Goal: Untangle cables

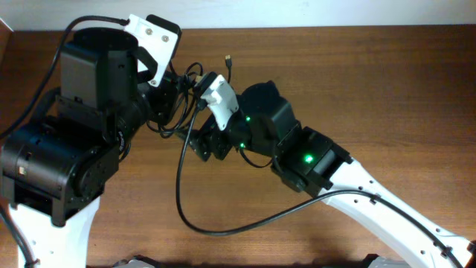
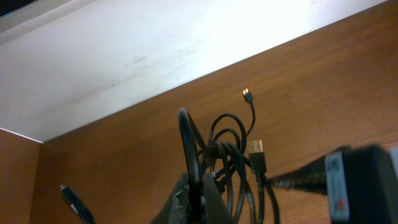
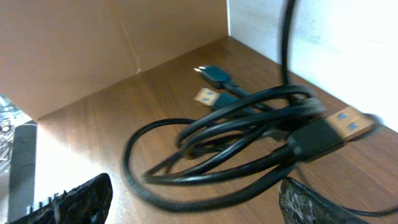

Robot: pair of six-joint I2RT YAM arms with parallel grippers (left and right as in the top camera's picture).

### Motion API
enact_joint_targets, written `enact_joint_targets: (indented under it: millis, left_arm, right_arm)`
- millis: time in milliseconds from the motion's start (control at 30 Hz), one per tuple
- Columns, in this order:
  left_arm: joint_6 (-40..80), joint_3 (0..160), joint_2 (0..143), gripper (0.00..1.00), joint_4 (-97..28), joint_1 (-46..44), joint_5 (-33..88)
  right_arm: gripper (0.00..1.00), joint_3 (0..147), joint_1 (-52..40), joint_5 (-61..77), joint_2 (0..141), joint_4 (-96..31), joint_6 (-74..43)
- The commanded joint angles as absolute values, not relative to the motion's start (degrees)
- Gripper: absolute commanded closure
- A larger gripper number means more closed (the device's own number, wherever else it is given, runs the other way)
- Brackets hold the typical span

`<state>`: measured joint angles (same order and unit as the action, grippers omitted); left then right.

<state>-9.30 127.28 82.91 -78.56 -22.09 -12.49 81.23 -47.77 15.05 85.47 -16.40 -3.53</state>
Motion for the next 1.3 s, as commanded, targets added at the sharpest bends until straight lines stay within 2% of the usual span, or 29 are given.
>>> enact_joint_targets:
  millis: [0,33,100,167,367,400,433,467,667,833,967,1167,1267]
  left_arm:
    - [-8.4,128.6,81.9,1.0,-78.1,-22.1,-13.1]
    - [-8.4,128.6,81.9,1.0,-78.5,-22.2,-12.9]
    - [-8.4,128.6,81.9,1.0,-78.8,-22.2,-12.9]
    - [-8.1,128.6,81.9,1.0,-78.8,-22.2,-12.3]
    - [-6.0,128.6,82.2,1.0,-78.1,-22.4,-8.3]
    - [-6.0,128.6,82.2,1.0,-77.4,-22.7,-8.4]
    - [-6.0,128.6,82.2,1.0,-76.5,-22.9,-8.4]
    - [-6.0,128.6,82.3,1.0,-75.5,-22.9,-8.9]
    - [-6.0,128.6,83.9,1.0,-73.0,-22.9,-12.3]
    - [-6.0,128.6,89.0,1.0,-77.2,-24.6,-7.9]
    - [-5.9,128.6,93.3,1.0,-75.4,-29.9,-14.4]
    - [-5.1,128.7,92.6,1.0,-73.0,-32.6,-21.5]
    - [-4.7,128.7,91.6,1.0,-72.9,-32.6,-24.0]
  right_arm:
    - [0.15,82.3,-49.5,14.3,86.6,-15.7,-3.4]
    - [0.16,82.3,-49.5,14.3,86.7,-15.7,-3.4]
    - [0.36,82.3,-49.5,14.3,86.7,-15.6,-3.4]
    - [0.28,82.3,-49.5,14.3,86.7,-15.6,-3.4]
    - [0.18,82.3,-49.4,9.1,86.7,-15.7,-1.4]
    - [0.14,82.4,-49.3,7.1,86.5,-15.9,-0.8]
    - [0.02,82.4,-49.1,4.3,86.1,-16.4,-0.8]
    - [0.01,82.4,-48.3,2.0,85.6,-17.1,-0.8]
    - [0.01,82.4,-40.5,0.8,83.9,-21.0,0.4]
    - [0.02,82.4,-40.5,1.4,82.0,-22.5,2.7]
    - [0.01,82.4,-40.6,3.4,82.1,-23.9,2.5]
    - [0.02,82.4,-40.6,8.8,82.1,-19.4,-10.4]
    - [0.02,82.4,-40.6,8.8,82.1,-16.3,-12.5]
